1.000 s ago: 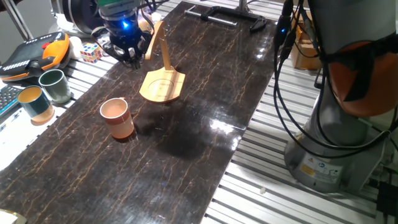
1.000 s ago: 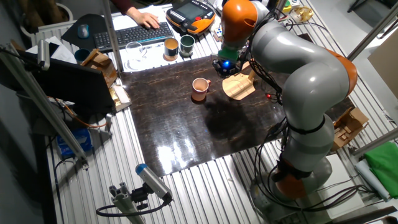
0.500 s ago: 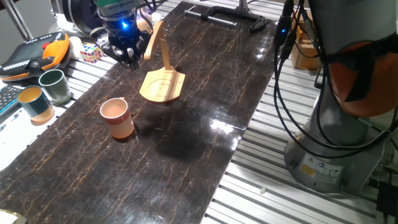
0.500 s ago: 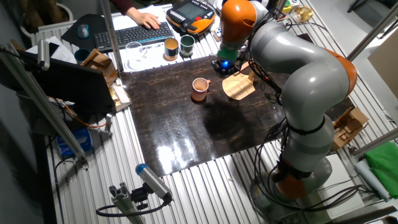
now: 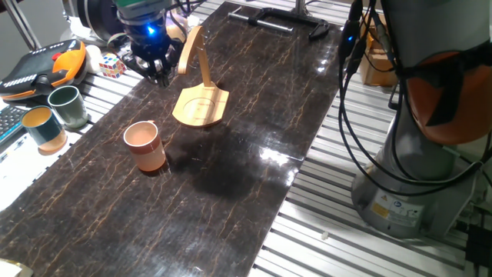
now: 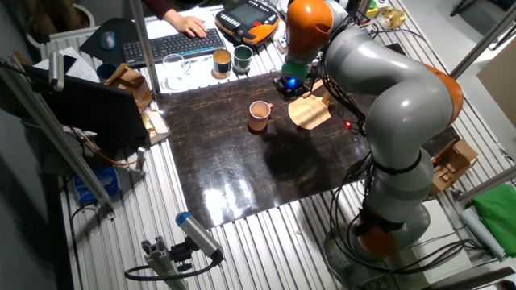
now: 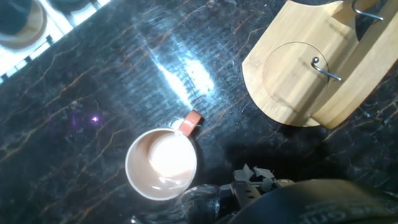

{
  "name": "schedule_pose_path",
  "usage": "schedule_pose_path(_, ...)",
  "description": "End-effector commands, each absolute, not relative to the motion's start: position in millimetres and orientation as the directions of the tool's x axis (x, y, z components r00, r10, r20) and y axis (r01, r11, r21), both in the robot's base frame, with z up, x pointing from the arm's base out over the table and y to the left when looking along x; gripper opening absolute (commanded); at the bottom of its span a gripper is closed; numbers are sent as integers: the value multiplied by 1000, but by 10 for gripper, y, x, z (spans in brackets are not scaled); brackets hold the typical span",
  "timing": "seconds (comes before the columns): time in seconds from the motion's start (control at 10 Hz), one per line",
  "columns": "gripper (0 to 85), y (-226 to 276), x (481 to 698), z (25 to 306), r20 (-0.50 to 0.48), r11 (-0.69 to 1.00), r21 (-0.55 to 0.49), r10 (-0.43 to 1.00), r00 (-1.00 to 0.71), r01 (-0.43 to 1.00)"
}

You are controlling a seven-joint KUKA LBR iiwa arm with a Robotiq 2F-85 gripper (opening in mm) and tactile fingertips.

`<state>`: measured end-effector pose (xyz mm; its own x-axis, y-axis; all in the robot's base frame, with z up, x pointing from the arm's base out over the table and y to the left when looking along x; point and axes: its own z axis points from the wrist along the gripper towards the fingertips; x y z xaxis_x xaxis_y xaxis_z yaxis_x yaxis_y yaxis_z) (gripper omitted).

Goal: Take the cup off the cup rack

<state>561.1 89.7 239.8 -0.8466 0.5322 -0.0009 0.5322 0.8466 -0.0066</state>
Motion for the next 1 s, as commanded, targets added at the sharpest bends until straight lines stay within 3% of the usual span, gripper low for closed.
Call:
schedule_pose_path(0.0, 7, 899, 5613, 2396, 7, 852, -5, 524, -852, 524)
schedule_pose_path(0.9, 7, 869, 5584, 2388, 54, 885, -15, 466, -883, 466)
